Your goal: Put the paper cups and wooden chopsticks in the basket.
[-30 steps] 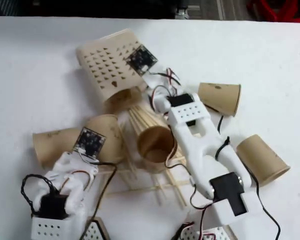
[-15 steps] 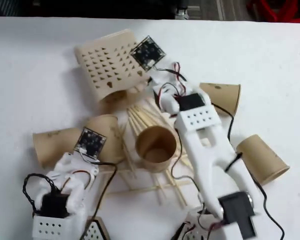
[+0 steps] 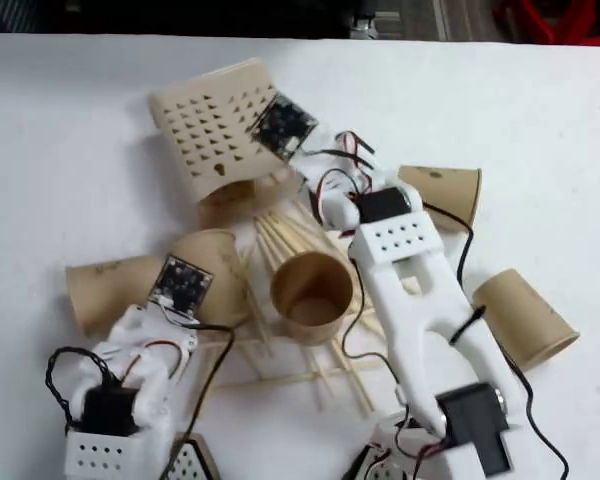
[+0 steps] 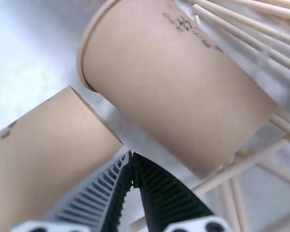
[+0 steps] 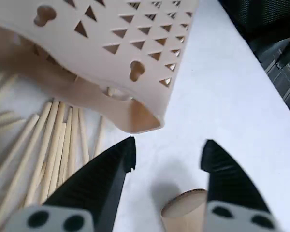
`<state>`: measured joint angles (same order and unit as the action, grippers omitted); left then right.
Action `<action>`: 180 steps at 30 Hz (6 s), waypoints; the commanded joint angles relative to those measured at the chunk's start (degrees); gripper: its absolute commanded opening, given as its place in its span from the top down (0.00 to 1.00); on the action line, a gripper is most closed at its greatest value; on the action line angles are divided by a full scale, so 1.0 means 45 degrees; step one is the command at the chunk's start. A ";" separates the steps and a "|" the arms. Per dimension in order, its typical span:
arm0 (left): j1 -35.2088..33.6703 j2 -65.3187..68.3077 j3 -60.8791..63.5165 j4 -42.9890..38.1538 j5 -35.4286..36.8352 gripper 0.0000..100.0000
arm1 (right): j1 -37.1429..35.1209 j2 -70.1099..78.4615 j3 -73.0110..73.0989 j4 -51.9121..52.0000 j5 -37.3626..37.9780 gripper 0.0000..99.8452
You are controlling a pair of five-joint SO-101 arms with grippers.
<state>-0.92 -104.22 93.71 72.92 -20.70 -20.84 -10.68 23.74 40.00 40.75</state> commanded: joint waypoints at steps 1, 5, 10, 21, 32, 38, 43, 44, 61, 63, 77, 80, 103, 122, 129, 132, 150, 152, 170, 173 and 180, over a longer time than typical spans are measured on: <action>-0.0127 -0.0068 -0.0117 -0.0293 -0.0117 0.98 | -0.0381 0.0869 -0.0469 -0.0068 0.1270 0.64; -0.0127 -0.0068 -0.0117 -0.0274 -0.0117 0.98 | -0.0733 0.1807 -0.0449 -0.1221 0.1895 0.64; -0.0127 -0.0068 -0.0117 -0.0254 -0.0117 0.98 | -0.0752 0.3057 -0.0449 -0.3761 0.1895 0.64; -0.0127 -0.0068 -0.0117 -0.0254 -0.0117 0.98 | -0.0869 0.4288 -0.0488 -0.7140 0.1895 0.96; -0.0127 -0.0068 -0.0117 -0.0254 -0.0117 0.98 | 0.0010 0.1416 -0.0469 -0.5324 0.0762 0.98; -0.0127 -0.0068 -0.0117 -0.0254 -0.0117 0.98 | 0.0049 -0.0264 -0.0508 -0.3292 0.0840 0.98; -0.0127 -0.0068 -0.0117 -0.0254 -0.0117 0.98 | 0.0459 -0.0830 -0.2208 -0.0791 0.0840 0.98; -0.0127 -0.0068 -0.0117 -0.0254 -0.0117 0.98 | 0.0615 -0.0772 -0.2735 -0.0147 0.0840 0.98; -0.0127 -0.0068 -0.0117 -0.0254 -0.0117 0.98 | 0.1104 0.2335 -1.0159 0.8703 0.2676 0.98; -0.0127 -0.0068 -0.0117 -0.0254 -0.0117 0.98 | 0.1221 0.2608 -1.0589 0.8645 0.2520 0.98; -0.0127 -0.0068 -0.0117 -0.0254 -0.0117 0.98 | 0.2198 0.3800 -1.0940 0.7160 0.0215 0.76; -0.0127 -0.0068 -0.0117 -0.0254 -0.0117 0.98 | 0.2295 0.3214 -1.0940 0.6886 0.0059 0.75; -0.0127 -0.0068 -0.0098 -0.0234 -0.0117 0.98 | -0.0791 0.3175 -1.0921 0.4112 -0.1954 0.75; -0.0127 -0.0068 -0.0098 -0.0234 -0.0117 0.98 | -0.0596 0.6867 -1.0940 0.0674 -0.1856 0.75; -0.0127 -0.0068 -0.0098 -0.0234 -0.0117 0.98 | -0.0557 0.6984 -1.0940 0.0947 -0.1817 0.84; -0.0127 -0.0068 -0.0098 -0.0234 -0.0117 0.98 | -0.0674 0.6984 -1.0940 0.1319 -0.1817 0.91; -0.0127 -0.0068 -0.0098 -0.0234 -0.0117 0.98 | -0.0987 0.5402 -1.0921 0.5538 0.0762 0.98; -0.0127 -0.0068 -0.0098 -0.0234 -0.0117 0.98 | -0.1241 0.5167 -1.0901 0.6222 0.1153 0.98; -0.0127 -0.0068 -0.0098 -0.0234 -0.0117 0.98 | -0.1690 0.4503 -1.1292 0.8156 0.1016 0.83; -0.0127 -0.0068 -0.0098 -0.0234 -0.0117 0.98 | -0.1416 0.4054 -1.1761 0.8215 0.0332 0.74; -0.0127 -0.0068 -0.0098 -0.0234 -0.0117 0.98 | -0.0947 0.2198 -1.2112 0.9289 0.0215 0.73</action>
<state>-0.92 -104.31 93.71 72.92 -20.70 -26.73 6.64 -27.96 78.51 42.42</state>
